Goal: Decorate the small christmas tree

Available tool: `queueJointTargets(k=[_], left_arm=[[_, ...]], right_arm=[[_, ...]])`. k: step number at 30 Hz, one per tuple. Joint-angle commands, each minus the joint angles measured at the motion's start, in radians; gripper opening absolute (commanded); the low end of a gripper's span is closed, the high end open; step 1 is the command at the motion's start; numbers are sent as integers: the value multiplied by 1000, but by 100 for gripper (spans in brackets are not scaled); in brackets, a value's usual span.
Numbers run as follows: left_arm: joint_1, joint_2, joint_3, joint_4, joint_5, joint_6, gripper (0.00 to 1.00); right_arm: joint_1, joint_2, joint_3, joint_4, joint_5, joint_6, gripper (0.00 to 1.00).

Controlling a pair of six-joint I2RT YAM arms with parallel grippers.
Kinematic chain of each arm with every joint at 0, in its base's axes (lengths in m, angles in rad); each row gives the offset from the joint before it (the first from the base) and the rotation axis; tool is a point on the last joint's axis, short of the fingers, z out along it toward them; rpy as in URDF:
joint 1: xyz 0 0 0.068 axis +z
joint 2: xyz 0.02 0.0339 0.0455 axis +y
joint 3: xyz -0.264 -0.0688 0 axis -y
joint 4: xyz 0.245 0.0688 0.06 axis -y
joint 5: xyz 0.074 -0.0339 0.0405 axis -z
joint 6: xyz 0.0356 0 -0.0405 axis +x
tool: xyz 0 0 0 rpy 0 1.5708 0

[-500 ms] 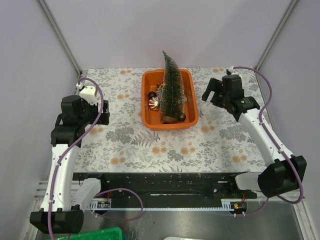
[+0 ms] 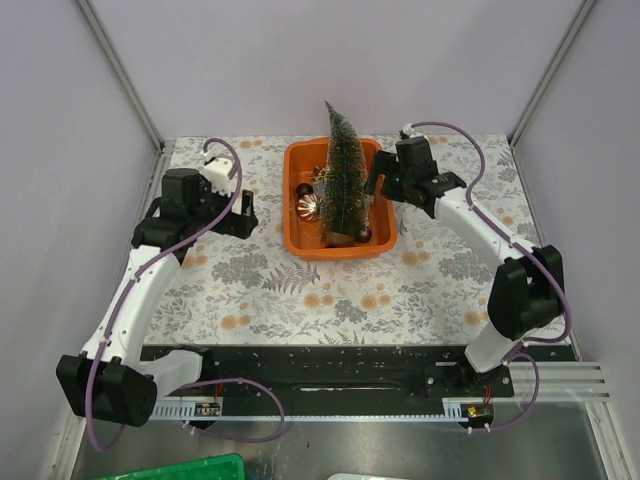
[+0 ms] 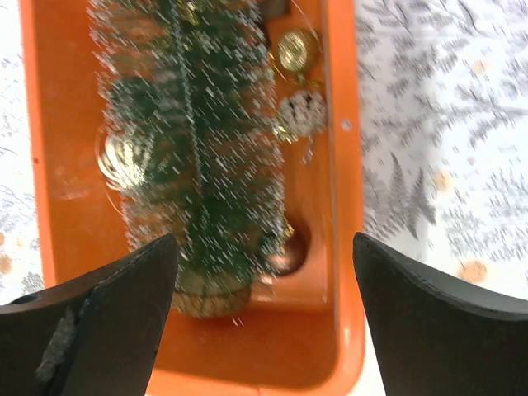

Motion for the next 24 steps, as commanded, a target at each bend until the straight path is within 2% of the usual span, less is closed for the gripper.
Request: queueJointTargets(k=[1, 14, 18, 24], left_arm=[[-63, 53, 50, 106, -9, -16, 99], [-116, 317, 136, 174, 66, -44, 99], [-128, 372, 148, 197, 66, -42, 99], [-151, 446, 185, 215, 57, -53, 99]], right_arm=[[16, 102, 168, 74, -15, -38, 93], [42, 411, 416, 80, -71, -75, 75], [44, 445, 438, 77, -69, -75, 58], [44, 407, 369, 141, -71, -69, 17]])
